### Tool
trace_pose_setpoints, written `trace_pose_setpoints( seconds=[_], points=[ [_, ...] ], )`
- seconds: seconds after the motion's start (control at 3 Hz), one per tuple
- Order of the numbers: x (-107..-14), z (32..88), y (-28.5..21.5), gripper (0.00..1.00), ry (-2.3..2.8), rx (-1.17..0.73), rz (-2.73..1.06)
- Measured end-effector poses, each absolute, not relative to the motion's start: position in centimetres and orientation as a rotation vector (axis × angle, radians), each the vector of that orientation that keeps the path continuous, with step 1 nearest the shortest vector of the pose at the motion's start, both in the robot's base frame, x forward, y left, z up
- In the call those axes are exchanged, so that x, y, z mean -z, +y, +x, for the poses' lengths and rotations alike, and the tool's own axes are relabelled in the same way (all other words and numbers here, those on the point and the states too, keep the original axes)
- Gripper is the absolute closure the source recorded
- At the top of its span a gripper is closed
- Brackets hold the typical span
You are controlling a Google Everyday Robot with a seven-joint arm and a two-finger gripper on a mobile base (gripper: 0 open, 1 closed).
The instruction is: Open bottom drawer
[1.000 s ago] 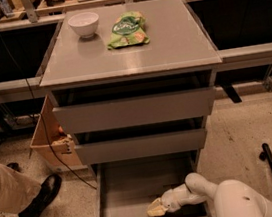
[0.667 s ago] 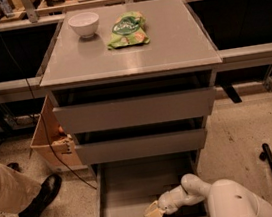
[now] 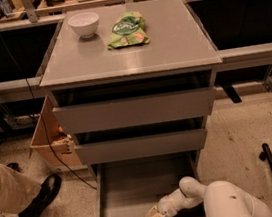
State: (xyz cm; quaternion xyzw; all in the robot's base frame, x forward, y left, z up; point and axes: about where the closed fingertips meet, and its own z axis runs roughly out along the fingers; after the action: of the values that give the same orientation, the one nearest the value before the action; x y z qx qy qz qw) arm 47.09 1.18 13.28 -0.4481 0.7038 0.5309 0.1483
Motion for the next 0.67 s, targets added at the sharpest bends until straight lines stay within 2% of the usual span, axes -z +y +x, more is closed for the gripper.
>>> trace_pose_setpoints(
  seconds=[0.67],
  points=[
    [-13.29, 46.24, 0.01, 1.0, 2.035, -1.521, -1.33]
  ],
)
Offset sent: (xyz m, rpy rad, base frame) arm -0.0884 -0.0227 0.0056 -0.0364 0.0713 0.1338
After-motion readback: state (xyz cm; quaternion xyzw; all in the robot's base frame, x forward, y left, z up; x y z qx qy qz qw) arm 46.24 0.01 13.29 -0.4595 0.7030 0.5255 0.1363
